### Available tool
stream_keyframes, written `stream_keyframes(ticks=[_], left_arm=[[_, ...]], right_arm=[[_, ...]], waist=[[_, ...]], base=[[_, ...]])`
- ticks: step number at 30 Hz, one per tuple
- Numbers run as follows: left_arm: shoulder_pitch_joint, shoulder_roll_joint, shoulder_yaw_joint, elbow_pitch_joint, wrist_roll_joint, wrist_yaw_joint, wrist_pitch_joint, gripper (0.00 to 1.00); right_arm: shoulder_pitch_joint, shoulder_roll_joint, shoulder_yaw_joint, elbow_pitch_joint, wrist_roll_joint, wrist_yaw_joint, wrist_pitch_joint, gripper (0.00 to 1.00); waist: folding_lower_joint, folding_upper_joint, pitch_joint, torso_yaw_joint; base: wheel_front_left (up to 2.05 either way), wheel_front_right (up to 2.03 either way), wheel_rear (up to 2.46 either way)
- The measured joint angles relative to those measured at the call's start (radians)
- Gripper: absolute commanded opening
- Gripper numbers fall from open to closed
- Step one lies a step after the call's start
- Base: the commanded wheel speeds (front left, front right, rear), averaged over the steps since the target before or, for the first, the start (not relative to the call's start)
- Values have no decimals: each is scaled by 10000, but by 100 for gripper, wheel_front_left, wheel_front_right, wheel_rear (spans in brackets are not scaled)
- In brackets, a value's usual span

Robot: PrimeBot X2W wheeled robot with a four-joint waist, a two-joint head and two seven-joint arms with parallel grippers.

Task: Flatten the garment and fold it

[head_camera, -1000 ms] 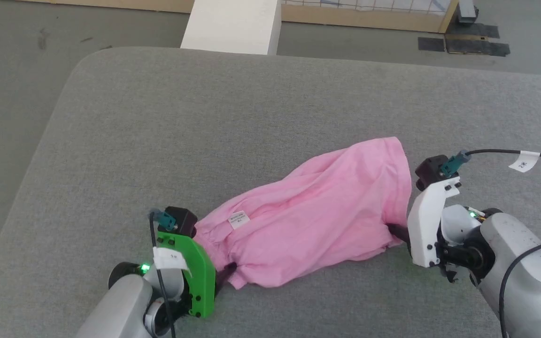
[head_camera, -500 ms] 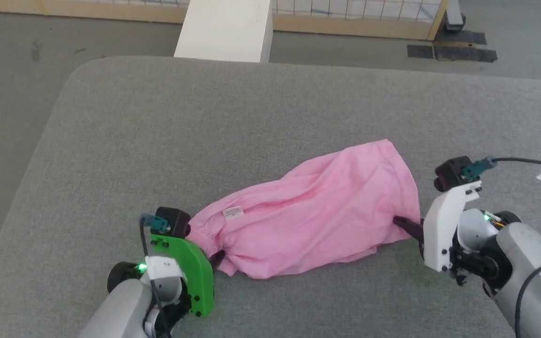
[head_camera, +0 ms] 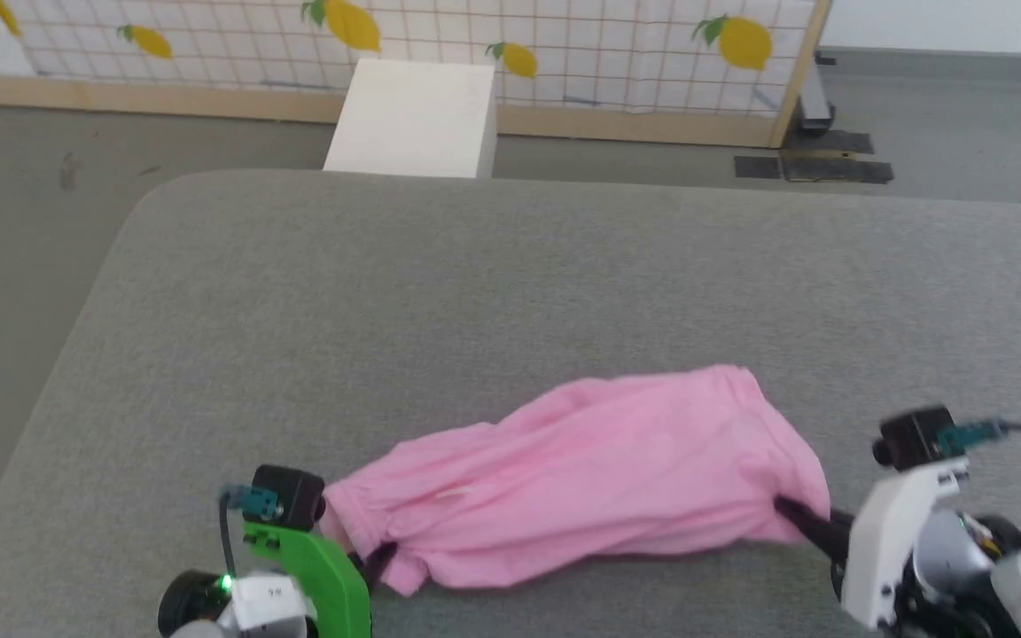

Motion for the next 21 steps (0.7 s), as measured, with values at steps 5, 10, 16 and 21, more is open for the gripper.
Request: stream_keyframes(ticks=[5, 10, 16, 21], left_arm=[[618, 196, 0, -777, -100, 244, 280, 0], [943, 349, 25, -1026, -165, 418, 399, 0], [933, 288, 119, -424, -437, 468, 418, 89], [896, 115, 307, 38, -405, 554, -263, 100]], right_arm=[[1561, 336, -963, -1055, -451, 2, 184, 0], [3033, 1172, -1827, -2004, -1081, 0, 589, 0], [3452, 2268, -2201, -1918, -2144, 0, 589, 0], [3334, 2702, -2096, -1346, -2416, 0, 56, 100]], waist=[[0, 0, -130, -308], [0, 0, -149, -586], [0, 0, 122, -750], [0, 0, 350, -851]], base=[[0, 0, 0], [0, 0, 0], [0, 0, 0], [0, 0, 0]])
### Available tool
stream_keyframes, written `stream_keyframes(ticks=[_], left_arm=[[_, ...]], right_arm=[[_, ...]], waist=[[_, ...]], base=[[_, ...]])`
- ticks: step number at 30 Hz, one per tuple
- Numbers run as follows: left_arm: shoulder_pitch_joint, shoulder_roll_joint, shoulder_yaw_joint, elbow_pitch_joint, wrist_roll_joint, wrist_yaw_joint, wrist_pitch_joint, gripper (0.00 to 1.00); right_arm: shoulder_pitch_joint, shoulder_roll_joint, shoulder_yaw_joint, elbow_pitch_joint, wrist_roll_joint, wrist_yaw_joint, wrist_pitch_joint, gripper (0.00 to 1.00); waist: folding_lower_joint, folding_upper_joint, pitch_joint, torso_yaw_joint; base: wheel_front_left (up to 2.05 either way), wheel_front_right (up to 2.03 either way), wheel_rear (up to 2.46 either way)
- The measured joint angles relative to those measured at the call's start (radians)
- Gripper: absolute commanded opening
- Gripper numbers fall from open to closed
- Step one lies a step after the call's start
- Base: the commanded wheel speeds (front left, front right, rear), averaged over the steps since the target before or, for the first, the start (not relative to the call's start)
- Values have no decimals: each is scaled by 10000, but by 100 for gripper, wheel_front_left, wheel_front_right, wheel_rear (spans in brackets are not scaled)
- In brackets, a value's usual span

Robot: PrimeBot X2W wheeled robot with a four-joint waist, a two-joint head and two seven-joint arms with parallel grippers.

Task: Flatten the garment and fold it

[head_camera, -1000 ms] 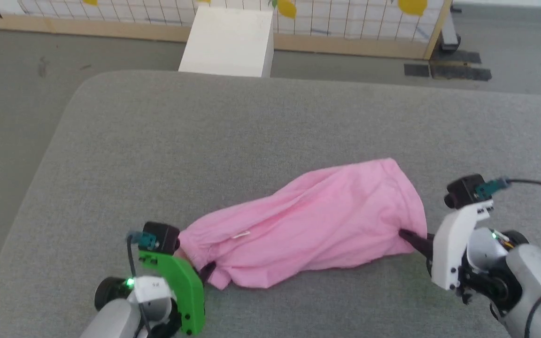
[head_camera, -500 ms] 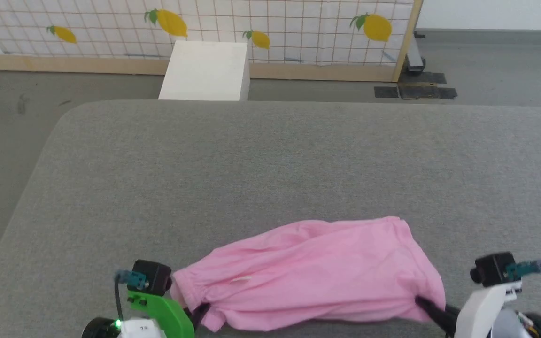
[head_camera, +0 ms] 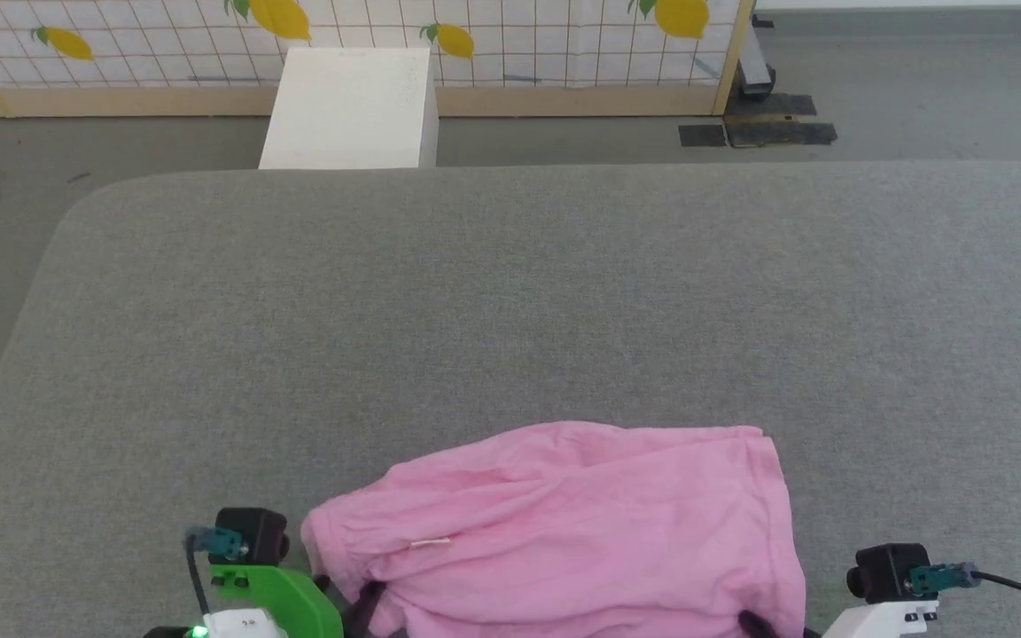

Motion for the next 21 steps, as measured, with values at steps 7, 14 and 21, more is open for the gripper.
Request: stream_keyframes(ticks=[7, 14, 21], left_arm=[[59, -199, 598, -456, 192, 443, -1507, 100], [174, -242, 1133, -1170, 1045, 890, -3346, 100], [128, -263, 1306, -1195, 2251, 1126, -5591, 100]], right_arm=[[-3, 230, -483, -366, -562, 0, -1992, 100], [1, 439, -1346, -1001, -867, 0, -2548, 100], [-268, 96, -2201, -1319, -941, 0, -924, 100]], waist=[[0, 0, -98, 36], [0, 0, -338, 70], [0, 0, -494, 282]], base=[[0, 0, 0], [0, 0, 0], [0, 0, 0]])
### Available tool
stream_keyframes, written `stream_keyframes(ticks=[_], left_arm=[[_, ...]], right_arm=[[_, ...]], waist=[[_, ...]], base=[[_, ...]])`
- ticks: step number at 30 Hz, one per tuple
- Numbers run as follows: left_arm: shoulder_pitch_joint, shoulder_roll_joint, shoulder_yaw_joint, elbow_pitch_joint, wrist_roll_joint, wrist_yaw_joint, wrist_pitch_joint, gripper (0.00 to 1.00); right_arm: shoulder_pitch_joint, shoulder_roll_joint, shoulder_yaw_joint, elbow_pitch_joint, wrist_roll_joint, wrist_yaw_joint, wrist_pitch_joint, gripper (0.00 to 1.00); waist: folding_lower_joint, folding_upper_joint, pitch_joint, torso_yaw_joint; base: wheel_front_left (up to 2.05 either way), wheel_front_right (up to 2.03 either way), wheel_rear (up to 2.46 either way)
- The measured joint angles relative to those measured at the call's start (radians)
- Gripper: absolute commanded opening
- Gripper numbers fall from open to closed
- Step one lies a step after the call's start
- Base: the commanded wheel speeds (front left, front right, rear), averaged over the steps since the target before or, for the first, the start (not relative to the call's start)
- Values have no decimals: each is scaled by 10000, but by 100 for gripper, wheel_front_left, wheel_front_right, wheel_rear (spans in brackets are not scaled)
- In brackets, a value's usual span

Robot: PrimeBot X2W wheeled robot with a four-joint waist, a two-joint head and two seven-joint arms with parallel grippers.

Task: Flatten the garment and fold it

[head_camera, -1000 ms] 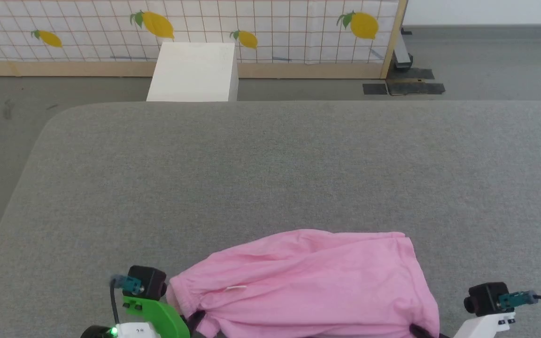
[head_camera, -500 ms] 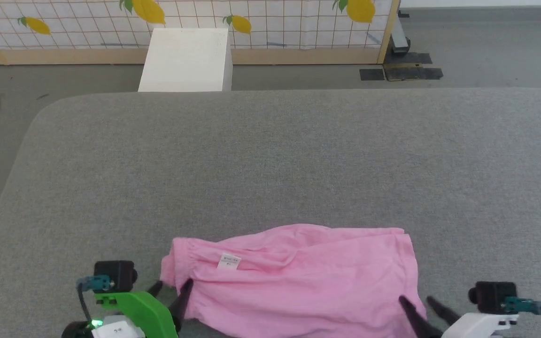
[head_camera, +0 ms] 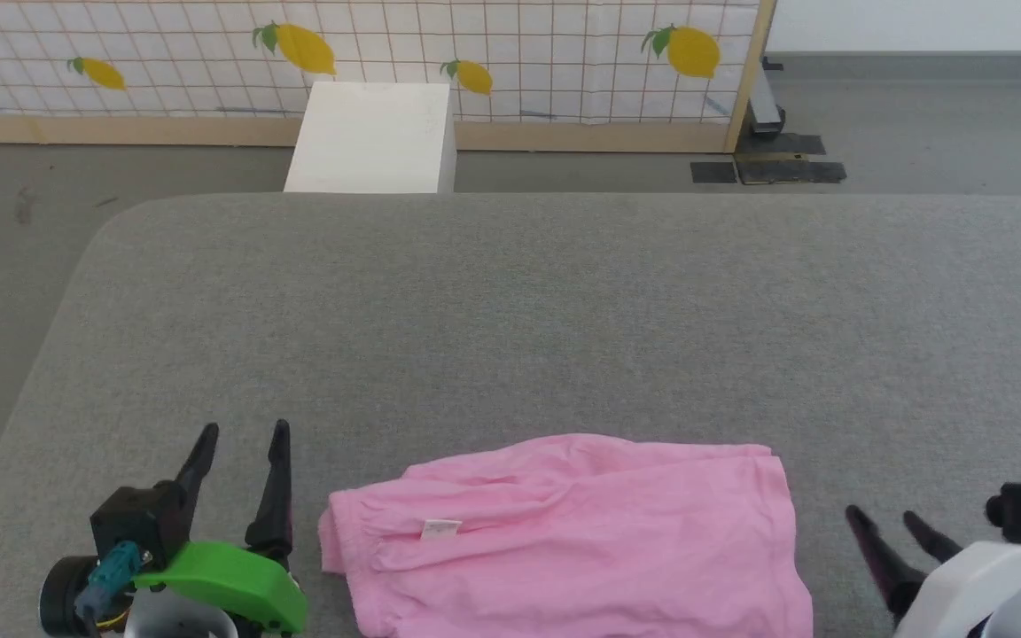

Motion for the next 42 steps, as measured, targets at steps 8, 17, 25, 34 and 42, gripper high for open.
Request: stream_keyframes(ticks=[8, 17, 25, 34, 42], left_arm=[[-134, -130, 29, 96, 677, 94, -1204, 100], [-572, -297, 17, -155, 995, -88, -1383, 100], [-756, -449, -13, -263, 1197, -173, -1409, 100], [-801, -508, 40, -159, 1264, -221, -1413, 100], [-792, -468, 33, -84, 1266, -219, -1407, 100]], right_arm=[[-709, -786, -309, 159, 407, 0, 2410, 100], [-1761, -959, 545, 1108, 859, 0, 4063, 100], [-2665, -677, 1007, 2696, 1103, 0, 4399, 100], [-2949, -874, 1540, 3277, 1601, -2, 4481, 0], [-3026, -825, 2238, 3396, 2075, 0, 3800, 0]], waist=[[0, 0, 57, 449], [0, 0, 484, 955], [0, 0, 954, 1336], [0, 0, 1055, 1401], [0, 0, 769, 1210]], base=[[0, 0, 0], [0, 0, 0], [0, 0, 0], [0, 0, 0], [0, 0, 0]])
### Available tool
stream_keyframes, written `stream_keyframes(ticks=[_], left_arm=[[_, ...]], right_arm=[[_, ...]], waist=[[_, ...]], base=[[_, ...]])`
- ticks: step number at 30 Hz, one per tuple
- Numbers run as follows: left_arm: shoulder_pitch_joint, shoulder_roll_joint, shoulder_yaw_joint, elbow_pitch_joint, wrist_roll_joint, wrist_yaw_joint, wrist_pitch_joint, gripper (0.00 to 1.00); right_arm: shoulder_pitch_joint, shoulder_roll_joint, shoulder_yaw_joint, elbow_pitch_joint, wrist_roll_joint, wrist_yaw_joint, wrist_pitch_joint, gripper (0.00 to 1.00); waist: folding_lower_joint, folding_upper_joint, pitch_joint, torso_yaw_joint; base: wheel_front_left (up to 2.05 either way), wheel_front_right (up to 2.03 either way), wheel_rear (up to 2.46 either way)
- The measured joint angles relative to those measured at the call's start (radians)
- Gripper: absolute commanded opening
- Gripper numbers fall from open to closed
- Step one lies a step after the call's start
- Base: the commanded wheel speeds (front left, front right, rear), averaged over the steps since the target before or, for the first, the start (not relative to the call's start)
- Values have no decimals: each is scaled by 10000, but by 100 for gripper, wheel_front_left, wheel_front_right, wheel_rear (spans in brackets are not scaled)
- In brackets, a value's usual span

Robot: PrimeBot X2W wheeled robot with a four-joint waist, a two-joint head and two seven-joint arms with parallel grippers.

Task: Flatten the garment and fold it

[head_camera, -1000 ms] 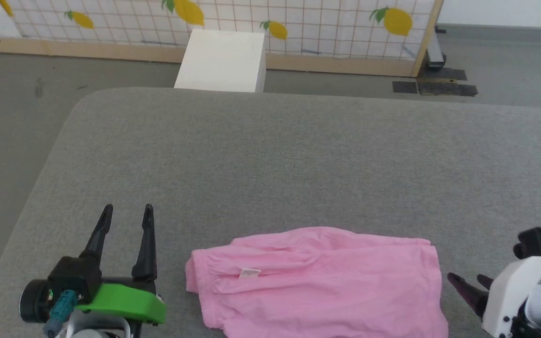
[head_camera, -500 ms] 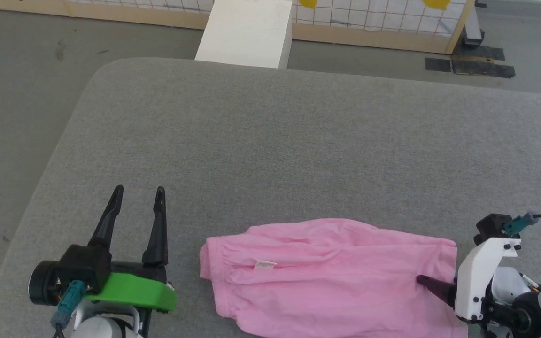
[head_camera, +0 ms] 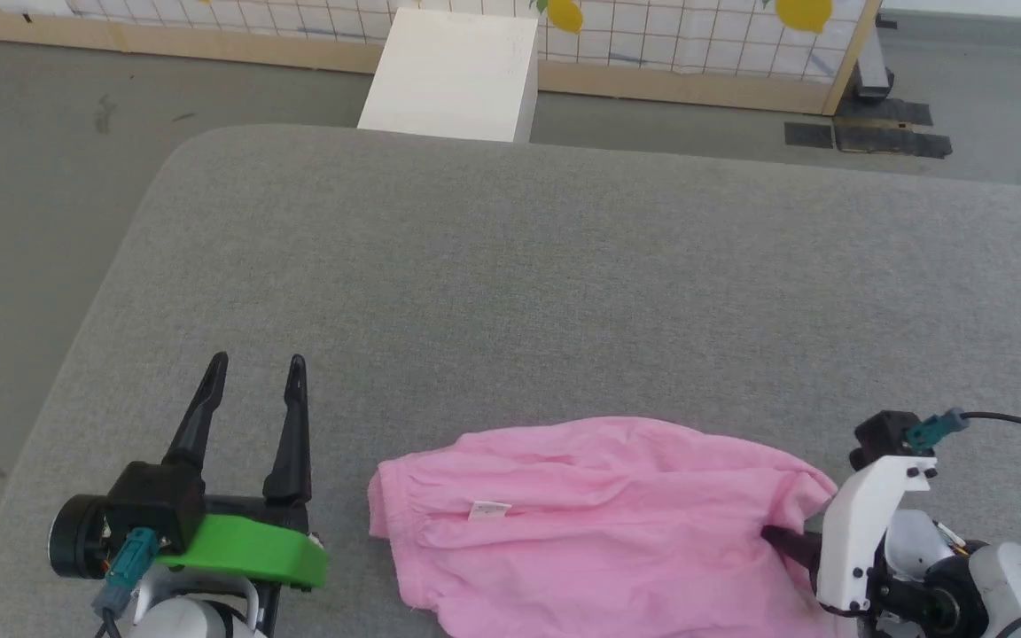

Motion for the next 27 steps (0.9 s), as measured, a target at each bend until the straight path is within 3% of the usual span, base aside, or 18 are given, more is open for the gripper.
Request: stream_keyframes(ticks=[8, 20, 24, 27], left_arm=[[86, 121, -29, -121, 15, 54, 46, 100], [139, 194, -88, -251, 40, 140, 134, 100], [139, 209, -96, -251, 38, 144, 136, 100], [138, 217, -117, -242, 38, 142, 140, 100]], right_arm=[[-105, -554, -278, -600, 261, 0, -75, 0], [295, -1515, -2717, -959, -61, 0, 922, 0], [331, -1363, -3254, -1106, -10, 0, 1559, 0], [320, -782, -3404, -1331, 616, 0, 2222, 0]], waist=[[0, 0, -256, -327], [0, 0, -300, -863], [0, 0, -280, -962], [0, 0, -299, -1000]], base=[[0, 0, 0], [0, 0, 0], [0, 0, 0], [0, 0, 0]])
